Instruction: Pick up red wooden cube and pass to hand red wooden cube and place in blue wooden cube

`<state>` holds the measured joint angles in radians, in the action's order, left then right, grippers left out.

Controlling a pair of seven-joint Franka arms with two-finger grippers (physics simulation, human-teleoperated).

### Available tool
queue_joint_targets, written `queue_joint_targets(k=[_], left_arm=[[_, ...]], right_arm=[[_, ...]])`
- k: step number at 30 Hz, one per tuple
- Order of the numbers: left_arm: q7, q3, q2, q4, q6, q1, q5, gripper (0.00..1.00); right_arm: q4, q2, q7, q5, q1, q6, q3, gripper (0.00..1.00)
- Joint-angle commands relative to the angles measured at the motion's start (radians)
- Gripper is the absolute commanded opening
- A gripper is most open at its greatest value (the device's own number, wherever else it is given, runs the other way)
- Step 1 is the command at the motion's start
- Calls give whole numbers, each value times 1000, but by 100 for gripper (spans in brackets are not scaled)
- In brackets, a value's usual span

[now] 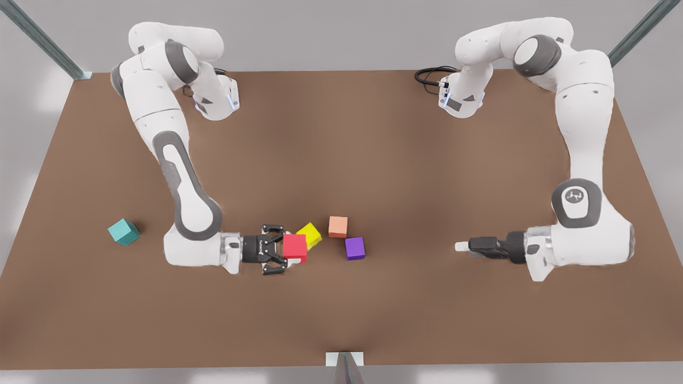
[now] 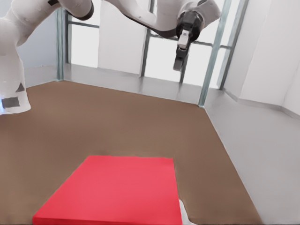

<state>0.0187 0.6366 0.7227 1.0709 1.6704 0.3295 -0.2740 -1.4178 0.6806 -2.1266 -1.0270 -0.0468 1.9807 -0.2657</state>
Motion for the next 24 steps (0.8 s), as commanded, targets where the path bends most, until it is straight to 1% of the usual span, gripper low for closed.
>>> queue_joint_targets(k=[1,2,3,4,5,7,8,9,10,11,13,17,21,24], left_arm=[[52,29,-63,0,-389,13,582,100],[53,25,-100,0,-426,22,590,100],[53,0,-133,23,-419,16,596,100],[46,-394,-419,331,-210,-206,405,100],[-28,-515,-513,466,-135,-290,322,100],[-32,-509,-479,429,-181,-293,320,100],[-32,-488,-479,429,-181,-294,318,100],[-29,-460,-470,411,-202,-302,328,100],[-25,-460,-468,305,-300,-299,320,100],[-25,-462,-427,279,-313,-299,323,100],[-22,-468,-376,277,-261,-271,369,100],[-28,-466,-378,276,-213,-247,381,100],[-26,-459,-378,276,-204,-250,371,100],[-26,-459,-378,276,-193,-247,369,100]], right_arm=[[-128,-145,476,616,27,-128,29,60],[-216,-237,583,798,25,-118,77,61],[-230,-263,674,911,25,-117,101,61],[-266,-299,839,1013,25,-126,132,61],[-338,-337,994,1149,27,-129,172,61],[-369,-339,1084,1176,28,-122,250,61],[-369,-335,1114,1200,27,-112,292,60],[-371,-328,1177,1271,27,-89,319,60],[-379,-320,1206,1297,45,-72,335,60],[-394,-320,1237,1298,65,-59,339,60],[-497,-339,1240,1381,108,148,350,60],[-491,-326,1232,1423,200,214,352,60],[-451,-265,1237,1421,217,263,350,60],[-457,-251,1235,1421,243,270,350,60]])
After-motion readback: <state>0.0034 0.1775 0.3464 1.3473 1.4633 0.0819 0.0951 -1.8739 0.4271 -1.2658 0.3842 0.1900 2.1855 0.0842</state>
